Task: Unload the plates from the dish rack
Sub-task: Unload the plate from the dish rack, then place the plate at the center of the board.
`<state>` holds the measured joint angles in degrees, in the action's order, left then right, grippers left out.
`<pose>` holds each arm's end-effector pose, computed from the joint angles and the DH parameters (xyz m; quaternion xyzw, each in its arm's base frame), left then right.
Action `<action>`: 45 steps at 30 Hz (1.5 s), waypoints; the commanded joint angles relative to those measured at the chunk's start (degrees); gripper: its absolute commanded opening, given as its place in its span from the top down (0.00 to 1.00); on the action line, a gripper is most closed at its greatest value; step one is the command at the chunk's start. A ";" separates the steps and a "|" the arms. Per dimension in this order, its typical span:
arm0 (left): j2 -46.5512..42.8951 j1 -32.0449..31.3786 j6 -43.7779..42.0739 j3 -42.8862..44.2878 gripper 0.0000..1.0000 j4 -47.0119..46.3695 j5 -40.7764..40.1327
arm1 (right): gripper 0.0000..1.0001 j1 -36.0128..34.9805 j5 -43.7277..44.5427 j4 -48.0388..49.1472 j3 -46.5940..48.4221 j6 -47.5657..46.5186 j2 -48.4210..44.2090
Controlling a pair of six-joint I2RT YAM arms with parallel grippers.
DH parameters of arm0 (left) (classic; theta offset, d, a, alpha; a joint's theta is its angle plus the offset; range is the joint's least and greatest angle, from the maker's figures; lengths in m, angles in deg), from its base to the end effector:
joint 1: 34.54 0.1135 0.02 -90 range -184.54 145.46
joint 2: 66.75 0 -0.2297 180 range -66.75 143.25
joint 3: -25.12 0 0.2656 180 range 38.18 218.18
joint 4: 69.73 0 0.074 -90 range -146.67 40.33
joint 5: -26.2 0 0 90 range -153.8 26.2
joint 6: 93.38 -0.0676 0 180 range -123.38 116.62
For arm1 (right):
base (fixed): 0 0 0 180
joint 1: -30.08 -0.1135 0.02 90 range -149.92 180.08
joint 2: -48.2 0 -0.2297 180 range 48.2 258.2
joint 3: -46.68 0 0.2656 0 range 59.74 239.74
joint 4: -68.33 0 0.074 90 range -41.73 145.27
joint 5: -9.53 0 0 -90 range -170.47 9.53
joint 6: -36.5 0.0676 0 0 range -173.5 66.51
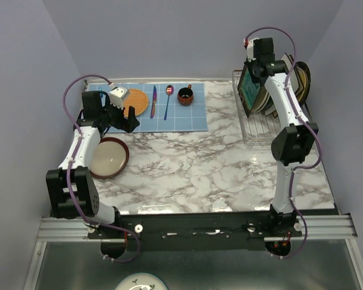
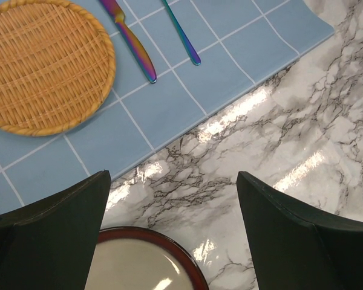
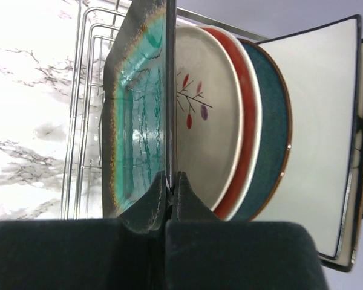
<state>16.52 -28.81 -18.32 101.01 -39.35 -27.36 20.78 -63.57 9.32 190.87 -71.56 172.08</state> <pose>0.3602 -0.0042 0.2289 0.2057 0.8391 -0.2012 0.4618 0.5019 0.0623 0.3097 -0.1491 0.8814 -0.1648 0.4168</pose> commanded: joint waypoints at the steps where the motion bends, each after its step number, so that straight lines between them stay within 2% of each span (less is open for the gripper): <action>1: -0.82 -0.55 0.61 -1.39 0.06 -1.68 -0.06 | 0.99 0.51 1.11 1.83 5.10 -1.80 -5.56; 13: -2.32 -0.90 0.70 -2.53 0.06 -1.59 -0.50 | 0.99 0.42 0.23 -0.71 9.75 -1.62 -10.76; 19: -3.19 -0.99 1.23 -2.71 0.06 -1.76 -0.50 | 0.99 0.51 -5.12 -2.30 8.62 1.27 -16.71; 23: -3.55 -1.08 1.40 -2.62 0.06 -1.41 -0.85 | 0.99 0.51 -13.19 -3.87 6.68 5.66 -21.83; 27: -3.90 -1.08 1.40 -2.36 0.06 -0.71 -1.11 | 0.99 0.34 -28.46 -6.59 5.98 10.23 -25.78; 32: -4.34 -1.08 1.14 -2.97 0.06 -0.36 -1.82 | 0.99 0.34 -43.86 -8.80 0.29 15.51 -29.13; 33: -4.34 -1.17 1.05 -2.89 0.06 -0.18 -1.99 | 0.99 0.34 -49.11 -8.89 -1.04 15.95 -29.91; 36: -4.78 -1.08 0.97 -2.71 0.06 0.08 -2.43 | 0.99 0.34 -55.90 -8.36 -6.75 17.53 -31.23; 45: -8.56 -0.99 1.58 -4.30 0.07 -4.49 -8.67 | 0.99 -0.10 -63.83 -6.17 -20.90 15.70 -33.52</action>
<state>10.48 -29.57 -17.03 96.81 -41.12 -31.38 20.78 -116.83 -4.41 173.99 -57.13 141.78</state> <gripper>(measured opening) 0.929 0.026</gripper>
